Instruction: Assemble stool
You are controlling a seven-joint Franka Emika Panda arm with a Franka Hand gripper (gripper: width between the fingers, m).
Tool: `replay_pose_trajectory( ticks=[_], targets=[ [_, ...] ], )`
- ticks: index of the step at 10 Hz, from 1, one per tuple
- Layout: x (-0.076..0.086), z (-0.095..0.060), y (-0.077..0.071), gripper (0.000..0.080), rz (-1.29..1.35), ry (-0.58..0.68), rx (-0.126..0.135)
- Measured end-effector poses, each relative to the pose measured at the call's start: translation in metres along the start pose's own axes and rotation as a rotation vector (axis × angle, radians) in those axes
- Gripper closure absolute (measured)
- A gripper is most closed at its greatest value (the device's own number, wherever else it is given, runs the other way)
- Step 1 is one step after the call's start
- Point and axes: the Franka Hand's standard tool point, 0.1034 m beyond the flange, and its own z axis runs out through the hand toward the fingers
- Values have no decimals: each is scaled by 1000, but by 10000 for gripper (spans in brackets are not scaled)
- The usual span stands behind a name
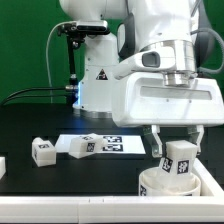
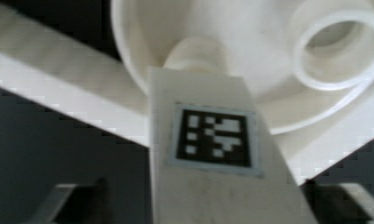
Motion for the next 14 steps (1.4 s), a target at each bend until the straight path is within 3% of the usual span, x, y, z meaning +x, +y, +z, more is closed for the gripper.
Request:
replay_pose_trajectory(
  ticks=[1, 4, 6, 8, 10, 14],
  targets=[
    [6, -2, 1, 188, 9, -7, 5],
    [8, -1, -8, 152, 118, -260, 96],
    [10, -2, -12, 151, 110, -348, 122],
    [11, -2, -11, 151, 76, -351, 130],
    [15, -8, -4, 151, -158, -368, 171],
    [13, -6, -4, 151, -474, -350, 217]
  ],
)
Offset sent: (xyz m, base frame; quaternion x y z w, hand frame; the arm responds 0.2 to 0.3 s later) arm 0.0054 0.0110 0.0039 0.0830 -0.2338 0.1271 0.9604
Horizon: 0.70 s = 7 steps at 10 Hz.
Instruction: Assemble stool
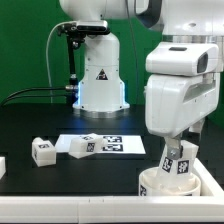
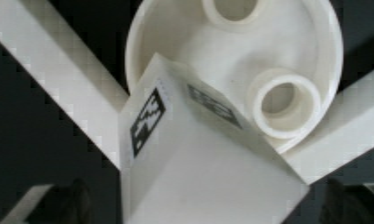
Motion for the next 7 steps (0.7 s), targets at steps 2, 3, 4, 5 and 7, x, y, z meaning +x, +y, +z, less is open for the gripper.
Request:
replay_pose_trajectory(
  ticks=[2, 3, 4, 5, 7],
  targets=[
    [0, 0, 4, 151, -206, -4, -27],
    [3, -1, 6, 151, -399, -4, -75],
    [3, 0, 7, 151, -485, -21, -85],
    [2, 0, 7, 151, -642, -46, -96],
    [1, 2, 9, 151, -819, -71, -99]
  ],
)
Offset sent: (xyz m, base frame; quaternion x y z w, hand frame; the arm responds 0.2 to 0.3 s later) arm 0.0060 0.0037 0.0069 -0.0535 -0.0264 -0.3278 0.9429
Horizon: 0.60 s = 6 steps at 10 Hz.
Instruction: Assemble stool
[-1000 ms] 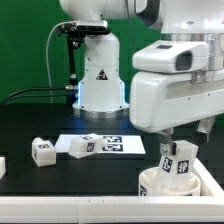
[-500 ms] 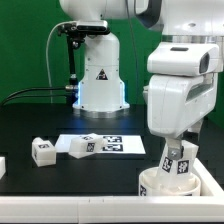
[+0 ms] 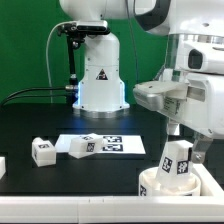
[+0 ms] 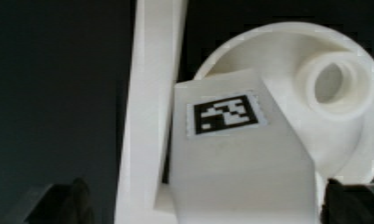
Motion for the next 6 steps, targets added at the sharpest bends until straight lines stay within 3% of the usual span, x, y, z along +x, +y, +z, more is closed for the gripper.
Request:
replay_pose_trajectory(
  ticks=[3, 6],
  targets=[
    [-6, 2, -1, 151, -162, -15, 2],
    [-7, 8, -6, 151, -41, -20, 15]
  ],
)
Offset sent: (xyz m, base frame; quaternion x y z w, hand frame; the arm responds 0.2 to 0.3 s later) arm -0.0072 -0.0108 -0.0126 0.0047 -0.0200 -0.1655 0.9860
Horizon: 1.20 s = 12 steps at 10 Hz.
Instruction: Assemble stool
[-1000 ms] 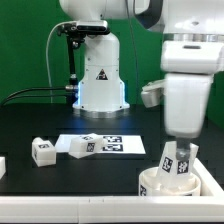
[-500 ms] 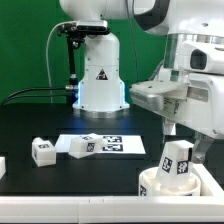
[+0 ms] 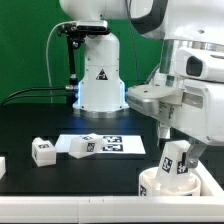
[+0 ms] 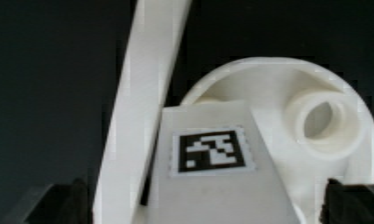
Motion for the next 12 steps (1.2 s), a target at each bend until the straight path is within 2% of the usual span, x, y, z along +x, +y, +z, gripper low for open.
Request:
replay_pose_trajectory(
  ticks=[1, 2, 3, 4, 5, 6, 7, 8, 12],
  targets=[
    [0, 0, 0, 259, 3, 0, 1],
    [0, 1, 0, 410, 44, 0, 1],
    [0, 1, 0, 410, 126, 1, 1],
    [0, 1, 0, 465, 212, 1, 1],
    [1, 1, 0, 465, 298, 0, 3],
    [4, -1, 1, 465, 459, -8, 18],
    [6, 1, 2, 465, 641, -22, 56],
    [8, 1, 6, 465, 813, -39, 83],
    [13, 1, 10, 465, 1085, -45, 77]
  ],
)
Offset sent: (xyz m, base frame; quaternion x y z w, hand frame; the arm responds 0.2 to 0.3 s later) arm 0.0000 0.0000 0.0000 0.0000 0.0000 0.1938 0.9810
